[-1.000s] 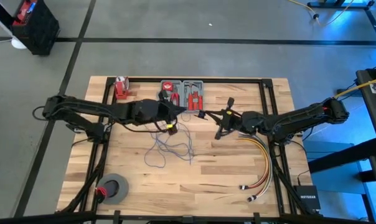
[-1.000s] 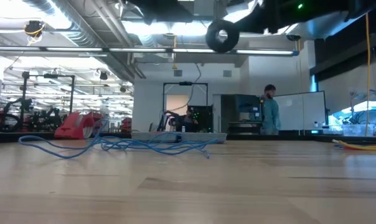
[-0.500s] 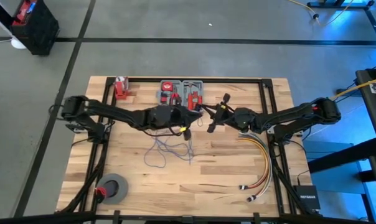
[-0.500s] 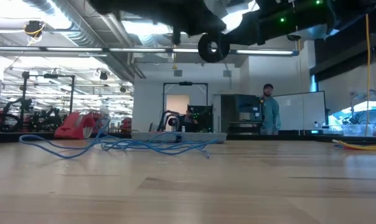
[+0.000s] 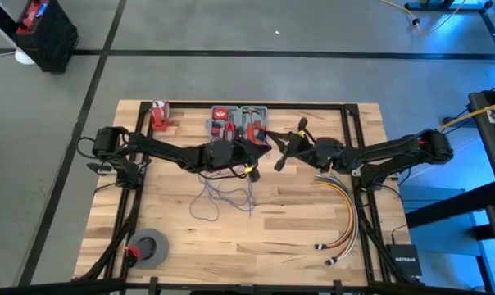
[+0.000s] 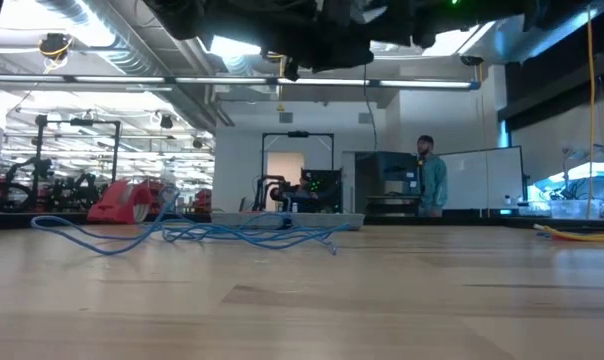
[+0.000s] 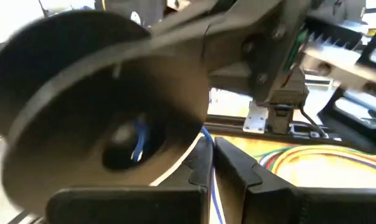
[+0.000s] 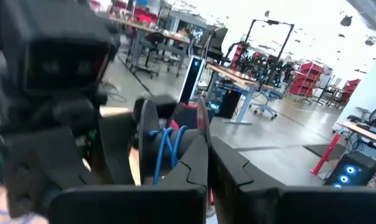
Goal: Coil cords
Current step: Coil the blue wire into the black spool
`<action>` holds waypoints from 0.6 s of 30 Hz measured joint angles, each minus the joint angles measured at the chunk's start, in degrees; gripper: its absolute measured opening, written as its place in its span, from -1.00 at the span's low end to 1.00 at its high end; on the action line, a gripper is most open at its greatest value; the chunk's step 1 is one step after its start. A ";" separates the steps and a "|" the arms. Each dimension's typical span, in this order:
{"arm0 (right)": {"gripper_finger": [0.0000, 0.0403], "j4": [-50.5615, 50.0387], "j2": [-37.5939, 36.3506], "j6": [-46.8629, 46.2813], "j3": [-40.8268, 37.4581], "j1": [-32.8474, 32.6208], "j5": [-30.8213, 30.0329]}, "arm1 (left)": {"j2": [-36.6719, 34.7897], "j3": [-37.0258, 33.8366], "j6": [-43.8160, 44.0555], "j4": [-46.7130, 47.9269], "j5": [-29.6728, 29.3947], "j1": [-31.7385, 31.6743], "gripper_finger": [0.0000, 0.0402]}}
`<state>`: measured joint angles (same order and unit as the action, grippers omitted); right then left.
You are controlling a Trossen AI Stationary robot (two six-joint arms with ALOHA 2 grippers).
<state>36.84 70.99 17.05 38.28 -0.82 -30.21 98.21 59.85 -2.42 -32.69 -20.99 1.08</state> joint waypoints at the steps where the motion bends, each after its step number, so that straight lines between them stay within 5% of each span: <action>1: -0.97 0.02 -0.52 -0.18 0.11 0.00 0.45 | 0.00 -0.04 0.02 0.04 0.00 -0.02 -0.96; 18: -0.97 -7.57 -5.23 1.43 9.22 -1.72 4.05 | 0.49 -0.15 -5.41 2.27 -1.64 -0.06 -0.99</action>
<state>29.27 65.76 18.48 47.50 -2.54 -26.15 98.71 59.70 -7.82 -30.42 -22.63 1.02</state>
